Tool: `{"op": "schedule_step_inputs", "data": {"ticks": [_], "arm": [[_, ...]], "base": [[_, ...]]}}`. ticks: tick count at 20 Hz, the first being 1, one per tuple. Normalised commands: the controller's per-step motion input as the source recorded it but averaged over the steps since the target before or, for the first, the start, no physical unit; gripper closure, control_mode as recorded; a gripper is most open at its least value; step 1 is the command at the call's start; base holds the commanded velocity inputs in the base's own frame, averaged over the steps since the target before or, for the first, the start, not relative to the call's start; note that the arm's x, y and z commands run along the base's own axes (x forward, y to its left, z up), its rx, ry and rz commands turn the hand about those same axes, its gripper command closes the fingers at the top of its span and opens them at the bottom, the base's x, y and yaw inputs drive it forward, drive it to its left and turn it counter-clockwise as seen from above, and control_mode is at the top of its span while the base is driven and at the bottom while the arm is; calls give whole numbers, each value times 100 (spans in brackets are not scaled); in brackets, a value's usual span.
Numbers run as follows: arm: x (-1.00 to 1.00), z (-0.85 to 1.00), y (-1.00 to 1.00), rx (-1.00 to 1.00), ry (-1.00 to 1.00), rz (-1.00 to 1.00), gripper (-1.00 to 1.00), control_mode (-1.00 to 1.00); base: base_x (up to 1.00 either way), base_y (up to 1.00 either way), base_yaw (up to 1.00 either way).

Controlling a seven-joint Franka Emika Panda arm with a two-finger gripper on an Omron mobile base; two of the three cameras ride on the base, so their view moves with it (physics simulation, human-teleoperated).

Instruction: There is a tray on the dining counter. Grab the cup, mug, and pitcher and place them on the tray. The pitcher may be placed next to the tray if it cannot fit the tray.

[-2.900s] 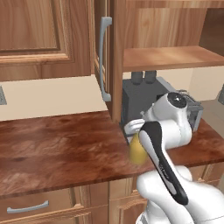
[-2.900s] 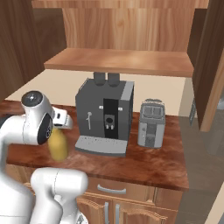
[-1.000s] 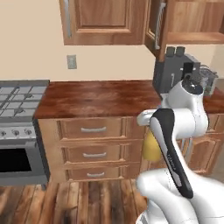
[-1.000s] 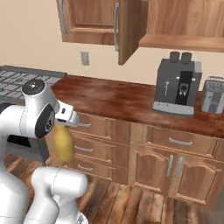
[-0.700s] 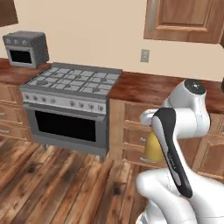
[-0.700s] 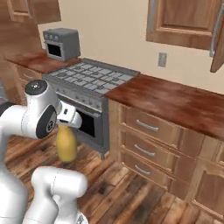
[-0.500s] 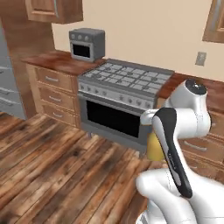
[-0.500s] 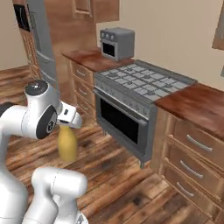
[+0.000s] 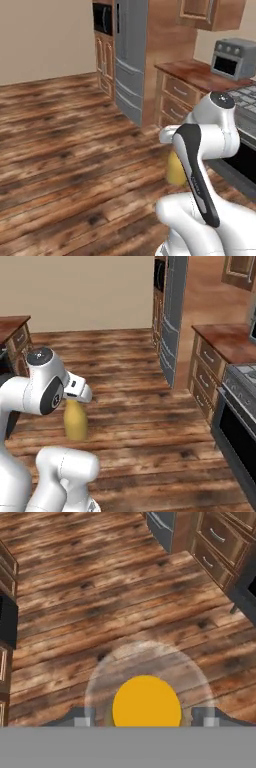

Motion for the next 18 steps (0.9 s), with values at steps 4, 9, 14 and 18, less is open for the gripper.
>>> {"op": "schedule_step_inputs", "data": {"ticks": [4, 9, 14, 18], "arm": [[0, 0, 0, 0, 0, 0, 100, 100], [0, 0, 0, 0, 0, 0, 100, 100], [0, 0, 0, 0, 0, 0, 100, 100], [0, 0, 0, 0, 0, 0, 100, 100]], "base": [[100, 30, 41], [100, 0, 20], [100, 3, 19], [100, 0, 22]]}}
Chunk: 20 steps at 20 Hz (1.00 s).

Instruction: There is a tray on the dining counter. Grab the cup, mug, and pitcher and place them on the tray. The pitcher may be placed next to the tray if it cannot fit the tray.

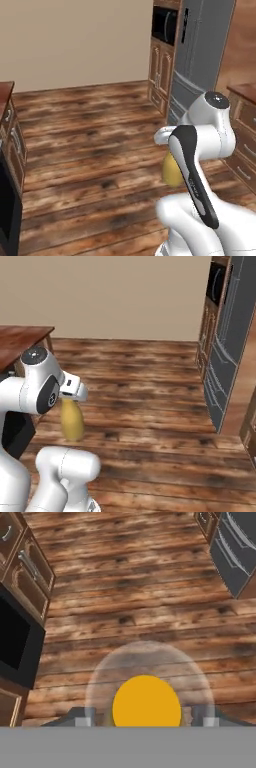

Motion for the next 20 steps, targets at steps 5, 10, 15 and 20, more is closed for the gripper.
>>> {"op": "schedule_step_inputs", "data": {"ticks": [5, 10, 15, 20], "arm": [[0, 0, 0, 0, 0, 0, 100, 100], [0, 0, 0, 0, 0, 0, 100, 100], [0, 0, 0, 0, 0, 0, 100, 100], [0, 0, 0, 0, 0, 0, 100, 100]], "base": [[100, 0, 19], [100, 0, 14], [100, -3, 10], [100, -13, 8]]}}
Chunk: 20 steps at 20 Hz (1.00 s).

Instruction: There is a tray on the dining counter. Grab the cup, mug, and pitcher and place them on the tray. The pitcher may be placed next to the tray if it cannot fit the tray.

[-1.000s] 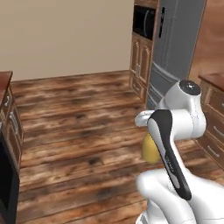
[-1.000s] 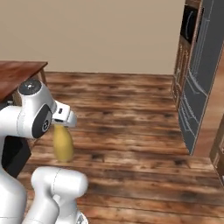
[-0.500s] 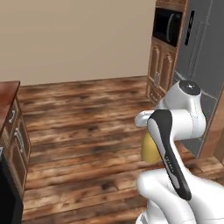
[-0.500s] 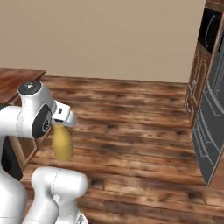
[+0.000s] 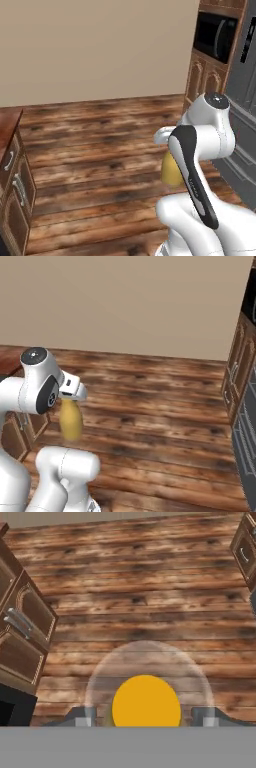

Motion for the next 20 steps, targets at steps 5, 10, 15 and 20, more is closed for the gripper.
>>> {"op": "schedule_step_inputs", "data": {"ticks": [5, 10, 15, 20], "arm": [[0, 0, 0, 0, 0, 0, 100, 100], [0, 0, 0, 0, 0, 0, 100, 100], [0, 0, 0, 0, 0, 0, 100, 100], [0, 0, 0, 0, 0, 0, 100, 100]], "base": [[100, -23, 4], [100, -21, 4], [100, -25, 5], [100, -24, 5]]}}
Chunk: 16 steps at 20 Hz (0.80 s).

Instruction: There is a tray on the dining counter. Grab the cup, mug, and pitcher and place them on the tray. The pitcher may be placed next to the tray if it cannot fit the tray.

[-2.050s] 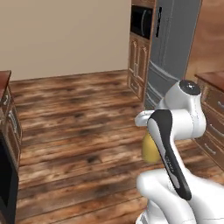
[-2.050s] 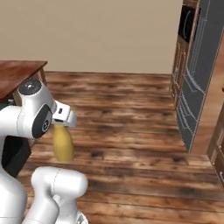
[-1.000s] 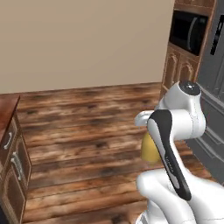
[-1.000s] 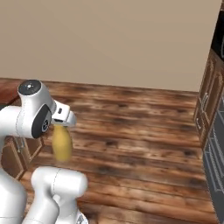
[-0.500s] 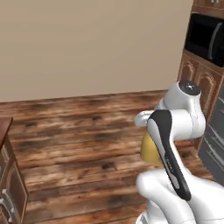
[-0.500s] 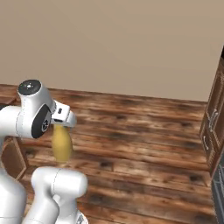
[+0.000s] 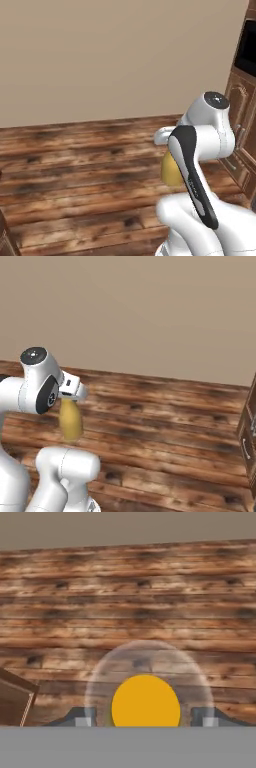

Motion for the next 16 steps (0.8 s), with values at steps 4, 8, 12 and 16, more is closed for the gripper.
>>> {"op": "schedule_step_inputs", "data": {"ticks": [4, 8, 12, 16], "arm": [[0, 0, 0, 0, 0, 0, 100, 100], [0, 0, 0, 0, 0, 0, 100, 100], [0, 0, 0, 0, 0, 0, 100, 100], [0, 0, 0, 0, 0, 0, 100, 100]], "base": [[100, -26, 7], [100, -25, 11], [100, -12, 19], [100, -18, 45]]}}
